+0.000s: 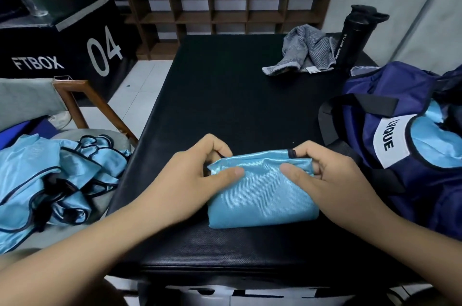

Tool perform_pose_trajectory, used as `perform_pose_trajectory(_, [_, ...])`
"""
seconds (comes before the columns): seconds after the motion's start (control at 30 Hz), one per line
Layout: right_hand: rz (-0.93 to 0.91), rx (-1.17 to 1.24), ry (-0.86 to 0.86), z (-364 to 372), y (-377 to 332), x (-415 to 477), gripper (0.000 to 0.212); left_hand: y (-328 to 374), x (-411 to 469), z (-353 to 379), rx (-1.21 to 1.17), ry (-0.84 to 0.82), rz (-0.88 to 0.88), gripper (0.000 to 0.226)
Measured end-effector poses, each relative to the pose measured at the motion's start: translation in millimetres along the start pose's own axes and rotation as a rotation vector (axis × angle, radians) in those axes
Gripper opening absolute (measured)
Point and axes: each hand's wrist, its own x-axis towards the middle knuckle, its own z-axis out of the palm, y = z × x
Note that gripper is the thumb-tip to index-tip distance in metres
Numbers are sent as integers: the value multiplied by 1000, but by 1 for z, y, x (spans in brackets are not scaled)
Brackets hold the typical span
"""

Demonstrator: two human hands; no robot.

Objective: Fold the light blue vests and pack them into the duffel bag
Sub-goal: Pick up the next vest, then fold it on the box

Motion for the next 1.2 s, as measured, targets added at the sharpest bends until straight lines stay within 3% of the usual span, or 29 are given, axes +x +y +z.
perform_pose_trajectory(0.27, [82,-129,42,9,8,11,35,-17,10,5,176,-24,-77,21])
perform_pose_trajectory(0.5, [110,-226,41,13,19,13,37,-26,20,7,343,-41,-93,24])
perform_pose_trajectory(0.67, [40,-313,76,14,20,12,27,-24,19,6,400,-61,-138,34])
perform_pose_trajectory(0.93, [-66,-416,-3,17,26,11,32,-17,16,10,144,-99,-193,25])
perform_pose_trajectory(1.07, [-35,-371,-62,14,26,13,41,-9,15,7,-80,-81,-191,28])
perform_pose_trajectory(1.2, [-138,-229,25,-1,9,19,39,18,14,-8,-77,-125,-94,26])
